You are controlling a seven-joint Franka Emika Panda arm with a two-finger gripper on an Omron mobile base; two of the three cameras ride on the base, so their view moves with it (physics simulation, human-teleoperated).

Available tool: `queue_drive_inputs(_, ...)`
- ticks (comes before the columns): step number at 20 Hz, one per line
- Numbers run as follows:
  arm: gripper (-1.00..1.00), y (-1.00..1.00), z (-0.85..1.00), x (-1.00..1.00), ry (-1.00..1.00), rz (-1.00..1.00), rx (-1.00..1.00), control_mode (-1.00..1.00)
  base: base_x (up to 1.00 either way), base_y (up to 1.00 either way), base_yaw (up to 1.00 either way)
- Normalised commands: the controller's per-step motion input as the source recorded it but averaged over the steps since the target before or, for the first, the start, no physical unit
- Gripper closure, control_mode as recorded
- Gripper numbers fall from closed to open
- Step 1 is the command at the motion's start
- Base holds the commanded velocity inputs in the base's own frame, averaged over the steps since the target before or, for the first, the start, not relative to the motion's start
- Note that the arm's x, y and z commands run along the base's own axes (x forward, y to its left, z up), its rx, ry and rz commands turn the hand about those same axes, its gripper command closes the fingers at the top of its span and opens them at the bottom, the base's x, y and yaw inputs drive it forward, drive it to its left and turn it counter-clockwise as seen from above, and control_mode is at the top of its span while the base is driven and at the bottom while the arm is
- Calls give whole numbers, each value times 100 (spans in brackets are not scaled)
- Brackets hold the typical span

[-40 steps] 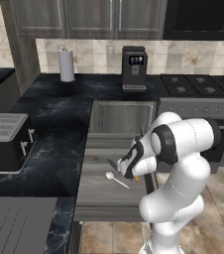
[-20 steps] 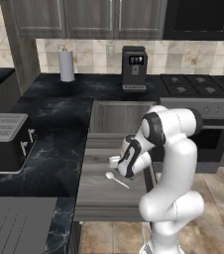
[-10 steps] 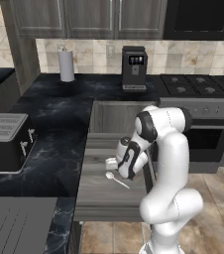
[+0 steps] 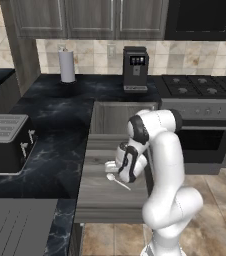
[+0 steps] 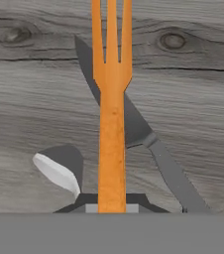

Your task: Pick up the metallic utensils from the counter and place them in the open drawer. Make sure not to pick up any wooden utensils.

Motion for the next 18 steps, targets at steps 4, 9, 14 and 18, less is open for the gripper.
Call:
queue_drive_inputs(4,100,6,0,33,0,0,3,-100,0,0,0)
queue_drive_inputs(9,100,0,0,41,2,-1,3,-100,0,0,0)
queue_drive_inputs(14,100,0,0,54,7,0,3,-100,0,0,0)
queue_drive_inputs(18,100,0,0,59,13,0,1,-100,0,0,0)
